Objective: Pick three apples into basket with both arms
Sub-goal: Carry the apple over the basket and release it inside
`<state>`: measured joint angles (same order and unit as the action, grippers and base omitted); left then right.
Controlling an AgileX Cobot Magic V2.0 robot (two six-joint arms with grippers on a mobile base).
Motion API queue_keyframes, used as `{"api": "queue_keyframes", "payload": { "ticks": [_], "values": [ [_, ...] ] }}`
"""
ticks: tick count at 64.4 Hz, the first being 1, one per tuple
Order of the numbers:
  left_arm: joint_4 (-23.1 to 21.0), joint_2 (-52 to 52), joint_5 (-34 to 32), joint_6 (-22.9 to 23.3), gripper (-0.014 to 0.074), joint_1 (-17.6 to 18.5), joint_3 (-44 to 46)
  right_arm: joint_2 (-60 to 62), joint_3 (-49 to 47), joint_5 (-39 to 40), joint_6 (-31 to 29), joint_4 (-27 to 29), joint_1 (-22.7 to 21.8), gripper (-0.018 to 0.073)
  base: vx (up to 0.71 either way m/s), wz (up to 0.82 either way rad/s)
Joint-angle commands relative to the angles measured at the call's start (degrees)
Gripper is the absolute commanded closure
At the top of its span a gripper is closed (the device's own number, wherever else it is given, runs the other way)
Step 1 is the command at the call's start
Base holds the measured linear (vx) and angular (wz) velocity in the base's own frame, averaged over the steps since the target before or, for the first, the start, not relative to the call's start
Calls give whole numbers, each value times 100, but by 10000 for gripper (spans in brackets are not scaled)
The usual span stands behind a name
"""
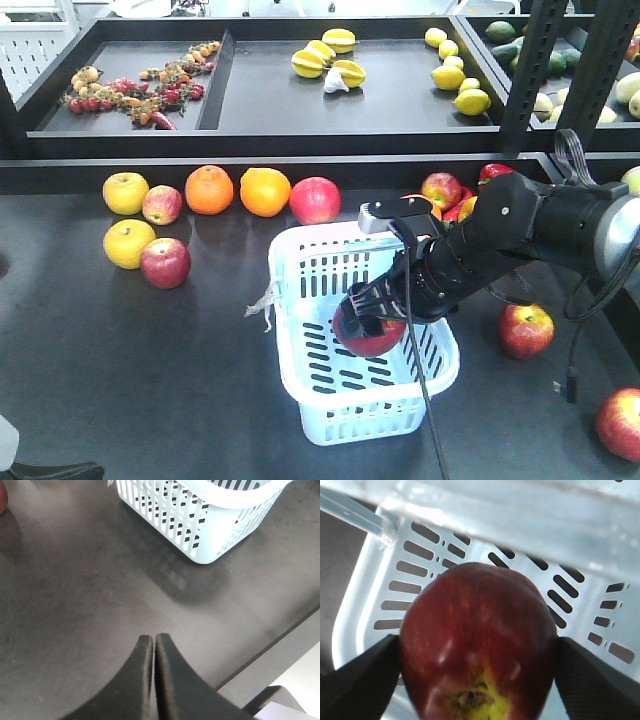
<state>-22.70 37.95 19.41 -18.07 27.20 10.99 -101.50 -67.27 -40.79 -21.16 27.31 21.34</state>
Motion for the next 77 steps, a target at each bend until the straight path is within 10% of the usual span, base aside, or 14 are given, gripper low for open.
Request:
{"api": "queue_keyframes", "payload": {
  "ticks": [1,30,51,66,77],
  "values": [
    [-112,-3,-348,43,604,13,136,240,-186,135,-74,108,-9,-138,0,0],
    [-112,-3,-348,43,604,13,136,540,-186,-424,5,-50,-19,-53,0,0],
    [-112,-3,-348,43,604,13,136,2119,-167,-1091,728,-1296,-19,573,0,0],
    [-112,-3,-348,43,604,13,136,2801,-134,-1671,2078,-3001,-170,567,0,0],
    [-112,-3,-348,43,604,13,136,3064,616,-1658,1982,-2859,-1266,566,0,0]
  ]
}}
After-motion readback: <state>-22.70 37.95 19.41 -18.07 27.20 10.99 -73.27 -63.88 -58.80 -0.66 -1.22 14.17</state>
